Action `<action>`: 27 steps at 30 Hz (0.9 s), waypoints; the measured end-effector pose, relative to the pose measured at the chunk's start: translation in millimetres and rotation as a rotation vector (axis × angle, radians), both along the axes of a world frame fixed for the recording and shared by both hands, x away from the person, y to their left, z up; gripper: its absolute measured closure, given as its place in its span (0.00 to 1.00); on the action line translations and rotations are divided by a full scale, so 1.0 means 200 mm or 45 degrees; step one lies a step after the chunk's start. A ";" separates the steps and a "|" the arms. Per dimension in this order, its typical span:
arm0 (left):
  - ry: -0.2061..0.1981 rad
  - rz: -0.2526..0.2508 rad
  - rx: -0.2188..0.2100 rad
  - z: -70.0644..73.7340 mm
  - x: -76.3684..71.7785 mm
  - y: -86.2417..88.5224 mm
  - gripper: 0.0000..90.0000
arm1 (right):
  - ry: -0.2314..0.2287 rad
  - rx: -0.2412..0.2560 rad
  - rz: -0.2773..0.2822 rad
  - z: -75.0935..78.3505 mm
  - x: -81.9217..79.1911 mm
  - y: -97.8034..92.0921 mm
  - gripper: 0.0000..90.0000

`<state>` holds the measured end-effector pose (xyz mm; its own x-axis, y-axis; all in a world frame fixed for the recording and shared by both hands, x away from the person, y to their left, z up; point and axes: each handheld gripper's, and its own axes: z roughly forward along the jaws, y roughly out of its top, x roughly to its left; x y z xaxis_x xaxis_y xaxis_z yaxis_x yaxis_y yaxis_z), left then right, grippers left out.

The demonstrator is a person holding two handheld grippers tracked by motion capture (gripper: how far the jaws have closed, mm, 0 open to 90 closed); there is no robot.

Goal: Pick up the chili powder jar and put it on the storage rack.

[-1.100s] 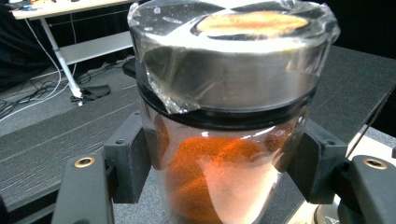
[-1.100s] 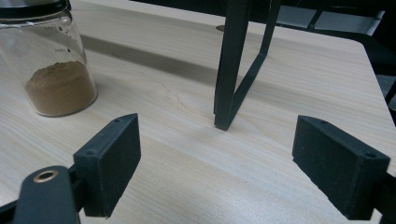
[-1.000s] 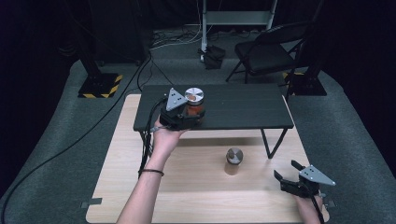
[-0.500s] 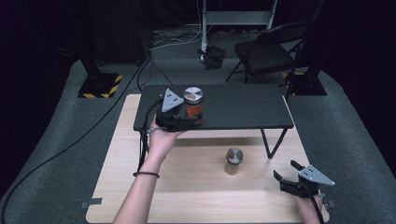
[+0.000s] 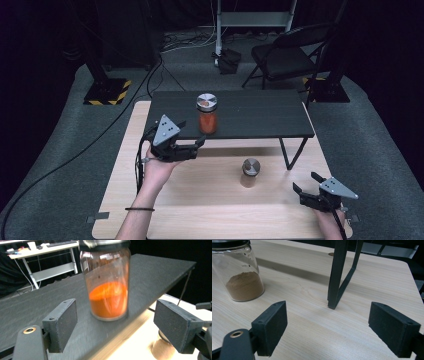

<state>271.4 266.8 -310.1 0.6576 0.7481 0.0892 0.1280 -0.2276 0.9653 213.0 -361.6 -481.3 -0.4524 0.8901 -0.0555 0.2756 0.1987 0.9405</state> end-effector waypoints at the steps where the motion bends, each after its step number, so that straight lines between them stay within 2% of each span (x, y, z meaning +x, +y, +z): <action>1: -0.006 0.000 0.002 -0.02 -0.02 0.01 0.21 | 0.000 0.000 0.000 0.00 0.00 0.00 0.16; 6: -0.029 0.020 0.007 -0.13 -0.10 0.07 0.21 | 0.002 0.000 0.000 0.00 0.00 0.00 0.16; 11: -0.020 0.050 0.004 -0.26 -0.16 0.14 0.21 | 0.004 -0.003 0.000 0.00 0.00 0.01 0.16; 21: 0.029 0.081 -0.007 -0.52 -0.25 0.22 0.20 | 0.009 -0.005 -0.005 0.00 0.00 0.01 0.16; 27: 0.061 0.109 -0.012 -0.65 -0.29 0.27 0.19 | 0.010 -0.004 -0.006 0.00 0.00 0.01 0.16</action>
<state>213.0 319.9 -439.5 0.5944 0.8025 0.0518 0.1931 -0.2049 0.9596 212.7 -360.1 -481.8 -0.4484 0.8922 -0.0550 0.2839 0.2005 0.9377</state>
